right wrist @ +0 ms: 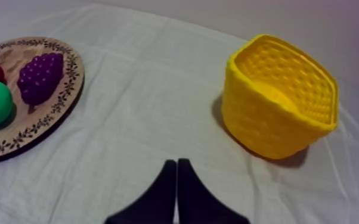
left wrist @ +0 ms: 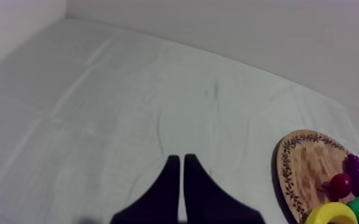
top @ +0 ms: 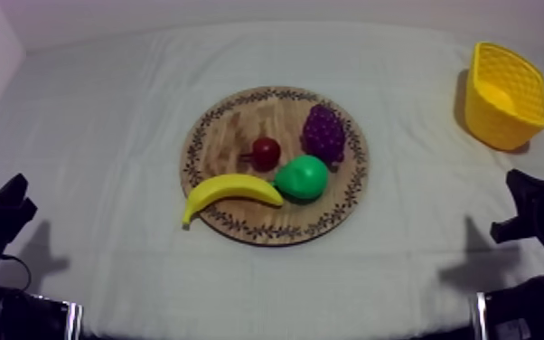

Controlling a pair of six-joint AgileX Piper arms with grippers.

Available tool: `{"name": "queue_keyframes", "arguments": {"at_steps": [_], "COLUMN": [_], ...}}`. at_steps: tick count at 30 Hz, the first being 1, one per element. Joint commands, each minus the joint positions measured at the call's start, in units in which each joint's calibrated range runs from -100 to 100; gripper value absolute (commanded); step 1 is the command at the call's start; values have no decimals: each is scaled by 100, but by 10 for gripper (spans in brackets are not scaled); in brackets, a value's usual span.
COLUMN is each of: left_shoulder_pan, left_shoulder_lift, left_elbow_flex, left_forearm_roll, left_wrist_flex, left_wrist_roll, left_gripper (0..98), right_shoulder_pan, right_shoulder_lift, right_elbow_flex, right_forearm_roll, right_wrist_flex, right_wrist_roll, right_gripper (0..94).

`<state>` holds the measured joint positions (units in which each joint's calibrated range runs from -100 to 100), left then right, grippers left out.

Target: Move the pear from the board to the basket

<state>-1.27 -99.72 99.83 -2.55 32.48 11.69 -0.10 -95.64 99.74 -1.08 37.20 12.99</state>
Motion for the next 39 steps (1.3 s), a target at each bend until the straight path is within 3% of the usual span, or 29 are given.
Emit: {"name": "queue_keyframes", "arguments": {"at_steps": [1, 28, 34, 39], "left_shoulder_pan": [0, 0, 0, 0], "left_shoulder_lift": [-2, -2, -2, -2], "left_elbow_flex": [-5, -5, -5, -5], "left_forearm_roll": [-1, -1, -1, -1], "left_wrist_flex": [1, 1, 1, 1], "left_wrist_roll": [1, 1, 1, 1], "left_gripper": [1, 1, 1, 1], "right_shoulder_pan": [-5, -5, -107, -190], "right_shoulder_lift": [-3, -3, -3, -3], "right_elbow_flex": [4, 4, 1, -9], "right_forearm_roll": [3, 3, -19, -43], "right_wrist_flex": [-2, -2, 14, 95], "right_wrist_roll": [-66, -63, 360, 156], "right_gripper": [3, 4, 14, 7]}}
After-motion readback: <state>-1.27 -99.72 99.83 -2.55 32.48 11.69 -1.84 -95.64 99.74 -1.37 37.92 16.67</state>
